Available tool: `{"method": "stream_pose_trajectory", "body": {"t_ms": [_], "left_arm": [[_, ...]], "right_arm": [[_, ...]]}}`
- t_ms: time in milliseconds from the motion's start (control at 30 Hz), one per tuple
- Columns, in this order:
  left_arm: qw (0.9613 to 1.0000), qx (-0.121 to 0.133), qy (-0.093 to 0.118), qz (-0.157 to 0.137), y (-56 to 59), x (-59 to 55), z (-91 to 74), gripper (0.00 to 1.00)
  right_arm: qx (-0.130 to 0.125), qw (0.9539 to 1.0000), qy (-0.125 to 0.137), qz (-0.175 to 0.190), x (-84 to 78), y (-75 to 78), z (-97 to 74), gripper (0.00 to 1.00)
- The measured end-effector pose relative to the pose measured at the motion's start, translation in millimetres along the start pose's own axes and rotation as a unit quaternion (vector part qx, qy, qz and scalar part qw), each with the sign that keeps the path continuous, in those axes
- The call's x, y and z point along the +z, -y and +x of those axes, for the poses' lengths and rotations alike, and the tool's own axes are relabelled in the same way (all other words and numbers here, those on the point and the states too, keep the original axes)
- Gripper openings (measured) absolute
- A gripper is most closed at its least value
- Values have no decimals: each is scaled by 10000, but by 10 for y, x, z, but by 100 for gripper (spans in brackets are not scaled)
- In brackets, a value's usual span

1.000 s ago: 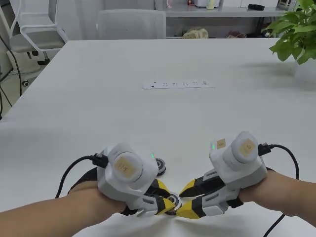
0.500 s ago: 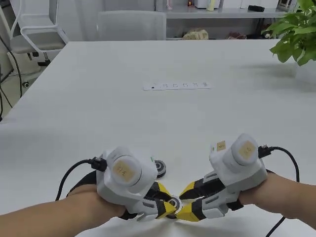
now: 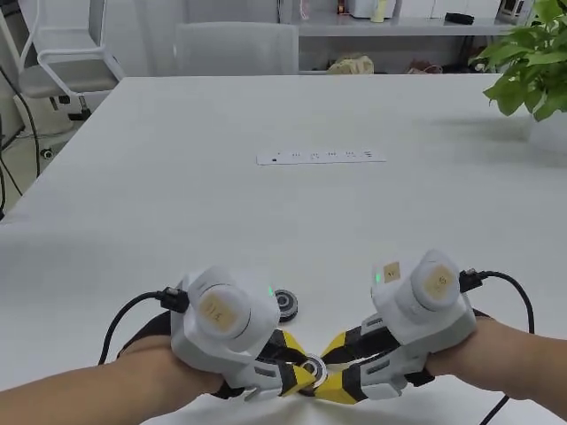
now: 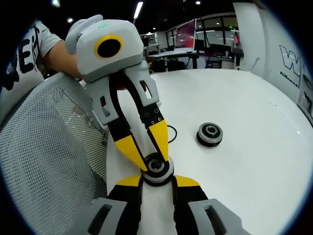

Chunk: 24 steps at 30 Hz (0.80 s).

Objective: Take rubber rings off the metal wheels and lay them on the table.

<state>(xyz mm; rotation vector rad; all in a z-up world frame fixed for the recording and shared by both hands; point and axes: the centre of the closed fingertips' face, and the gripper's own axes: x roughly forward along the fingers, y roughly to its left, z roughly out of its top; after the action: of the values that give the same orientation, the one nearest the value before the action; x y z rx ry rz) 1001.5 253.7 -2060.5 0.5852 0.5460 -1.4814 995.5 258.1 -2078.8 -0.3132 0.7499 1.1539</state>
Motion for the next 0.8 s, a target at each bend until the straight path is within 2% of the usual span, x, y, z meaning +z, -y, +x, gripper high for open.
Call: {"method": "stream_pose_trajectory", "body": {"t_ms": [67,100,167,400,533,600,800], "left_arm": [[10000,0,8,3,0,0,1,9],[10000,-1,13,-1,0,0,1,9],[10000,2,19,-7,0,-1,2,9],[10000,2,37,-17,2,2,2,9],[10000,1,42,-15,3,2,2,9],[10000,2,44,-19,2,1,3,9],[10000,8,47,-21,0,0,3,9]], "right_arm": [[-28,9999,-93,-127,-29,9,-2,19],[-53,9994,-127,-329,-34,24,-2,17],[-43,9998,-98,-155,-32,10,-8,17],[-42,9996,-116,-245,-39,10,-19,15],[-11,9996,-161,-226,-82,17,-51,9],[-14,9996,-172,-220,-94,21,-61,3],[4,9999,-136,-41,-92,26,-56,2]]}}
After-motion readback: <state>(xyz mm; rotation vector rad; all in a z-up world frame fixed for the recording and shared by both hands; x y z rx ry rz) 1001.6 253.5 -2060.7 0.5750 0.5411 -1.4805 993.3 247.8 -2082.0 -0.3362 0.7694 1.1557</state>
